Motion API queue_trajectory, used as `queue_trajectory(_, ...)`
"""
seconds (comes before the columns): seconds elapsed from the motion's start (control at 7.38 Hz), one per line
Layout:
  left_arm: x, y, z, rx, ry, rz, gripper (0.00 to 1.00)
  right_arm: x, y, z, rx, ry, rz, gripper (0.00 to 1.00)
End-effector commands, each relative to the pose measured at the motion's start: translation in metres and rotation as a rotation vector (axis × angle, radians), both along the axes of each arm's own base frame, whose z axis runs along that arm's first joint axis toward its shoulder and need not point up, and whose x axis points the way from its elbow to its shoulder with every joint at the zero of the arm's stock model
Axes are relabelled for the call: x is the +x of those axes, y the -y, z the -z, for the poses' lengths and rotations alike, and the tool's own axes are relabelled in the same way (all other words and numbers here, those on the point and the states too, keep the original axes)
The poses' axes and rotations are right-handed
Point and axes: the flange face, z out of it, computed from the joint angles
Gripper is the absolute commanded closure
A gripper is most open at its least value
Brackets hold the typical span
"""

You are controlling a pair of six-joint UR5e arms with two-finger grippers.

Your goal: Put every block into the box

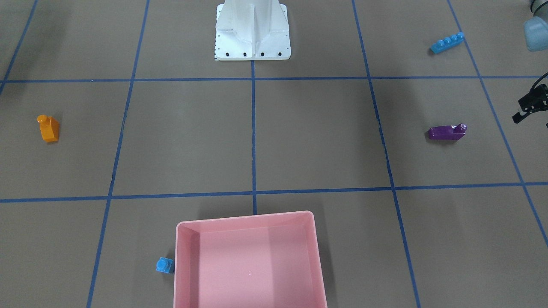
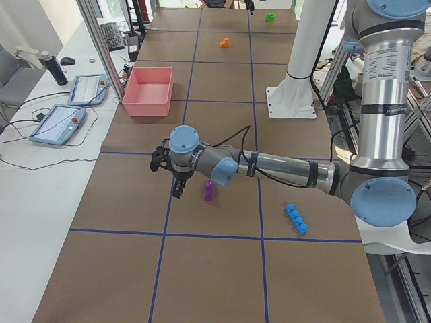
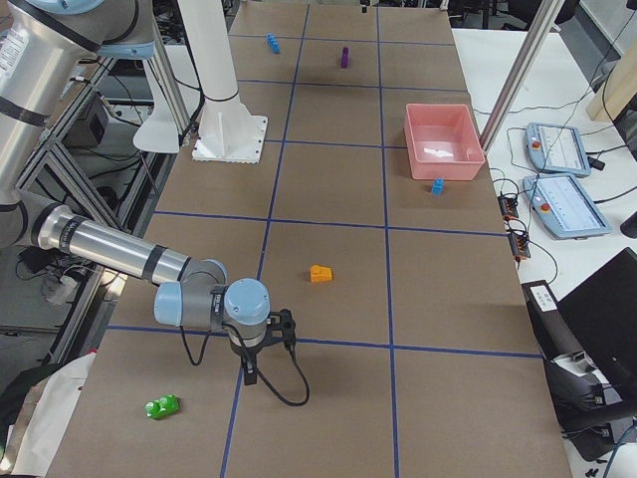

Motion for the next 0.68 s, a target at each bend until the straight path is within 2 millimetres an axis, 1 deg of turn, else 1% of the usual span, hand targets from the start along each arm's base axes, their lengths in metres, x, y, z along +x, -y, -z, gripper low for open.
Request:
queue_trajectory(0.0,0.002,0.0,0.006,0.01,-0.003,-0.003,0.0,0.006,-0.045,-0.031,-0.024,0.004,0.09,0.01)
queue_trajectory(0.14,0.005,0.0,0.006,0.01,-0.003,-0.009,0.0,0.008,-0.06,-0.053,-0.037,0.013,0.132,0.01)
queue_trajectory(0.27,0.005,0.0,0.008,0.013,-0.003,-0.009,0.0,0.01,-0.071,-0.066,-0.074,0.01,0.13,0.01)
queue_trajectory(0.41,0.006,-0.001,0.011,0.019,-0.004,-0.011,0.0,0.01,-0.078,-0.076,-0.098,0.013,0.128,0.01)
queue_trajectory(0.54,0.006,-0.001,0.011,0.021,-0.005,-0.011,0.0,0.01,-0.083,-0.081,-0.12,0.02,0.119,0.02)
